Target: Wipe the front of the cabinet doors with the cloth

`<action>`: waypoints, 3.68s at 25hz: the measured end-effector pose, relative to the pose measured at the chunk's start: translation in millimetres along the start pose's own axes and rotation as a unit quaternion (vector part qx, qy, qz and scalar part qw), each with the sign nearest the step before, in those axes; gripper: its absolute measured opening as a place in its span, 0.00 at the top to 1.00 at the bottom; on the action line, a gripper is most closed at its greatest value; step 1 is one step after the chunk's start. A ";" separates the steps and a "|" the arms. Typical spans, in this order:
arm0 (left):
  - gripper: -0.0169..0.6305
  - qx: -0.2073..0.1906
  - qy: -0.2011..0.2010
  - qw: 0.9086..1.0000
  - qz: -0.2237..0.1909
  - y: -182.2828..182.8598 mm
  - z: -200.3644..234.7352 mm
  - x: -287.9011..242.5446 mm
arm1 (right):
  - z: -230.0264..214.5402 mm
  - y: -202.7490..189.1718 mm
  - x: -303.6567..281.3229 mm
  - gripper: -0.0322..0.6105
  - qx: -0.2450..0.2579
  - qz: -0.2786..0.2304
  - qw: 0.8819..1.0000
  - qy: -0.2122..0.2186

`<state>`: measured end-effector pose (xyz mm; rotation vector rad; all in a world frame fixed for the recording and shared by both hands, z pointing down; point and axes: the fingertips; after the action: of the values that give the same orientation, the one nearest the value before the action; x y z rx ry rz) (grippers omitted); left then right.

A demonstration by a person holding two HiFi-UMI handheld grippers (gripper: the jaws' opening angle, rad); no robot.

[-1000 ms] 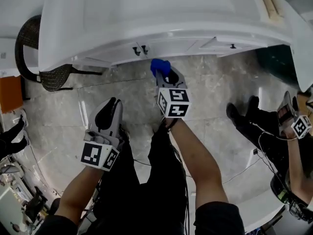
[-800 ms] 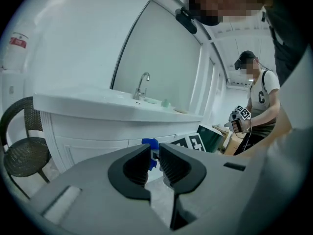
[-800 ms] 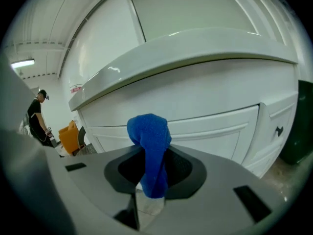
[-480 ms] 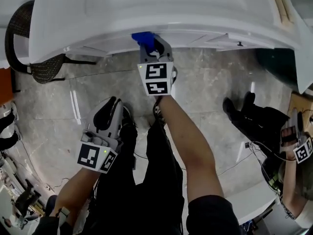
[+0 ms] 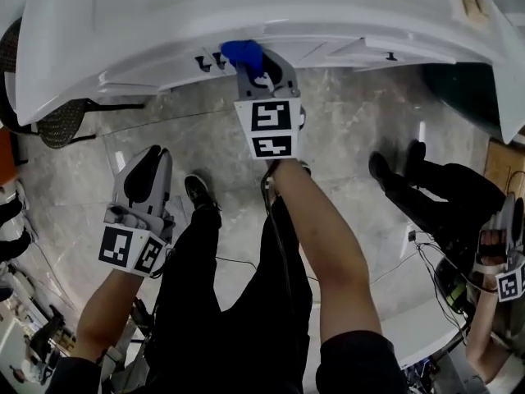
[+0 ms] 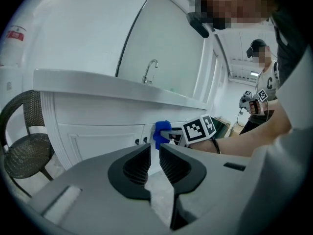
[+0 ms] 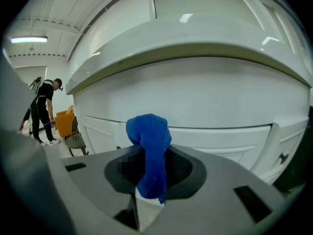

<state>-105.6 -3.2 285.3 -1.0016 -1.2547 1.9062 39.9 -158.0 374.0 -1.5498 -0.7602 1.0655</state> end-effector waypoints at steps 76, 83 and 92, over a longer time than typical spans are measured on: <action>0.89 0.070 -0.001 0.997 0.037 -88.0 -59.3 -47.6 | -47.5 -139.1 17.4 0.82 -0.124 0.061 0.990 -0.041; 0.89 0.057 0.041 0.996 0.050 -103.3 -6.4 -9.8 | 24.6 -162.4 -24.5 0.82 -0.143 0.070 0.987 -0.009; 0.89 0.074 0.021 0.996 0.045 -101.0 -35.2 -39.3 | -11.7 -159.1 -37.3 0.82 -0.110 0.083 0.990 0.004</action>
<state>-45.6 14.6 380.5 -1.0299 -1.0434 2.0030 45.0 -157.6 537.7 -1.8300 -0.7734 1.1249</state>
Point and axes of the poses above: the fingertips, and each gripper's own axes: x backward along the fingers, z to its left, y out of its top, and after that the axes turned 13 degrees about -z, right-handed
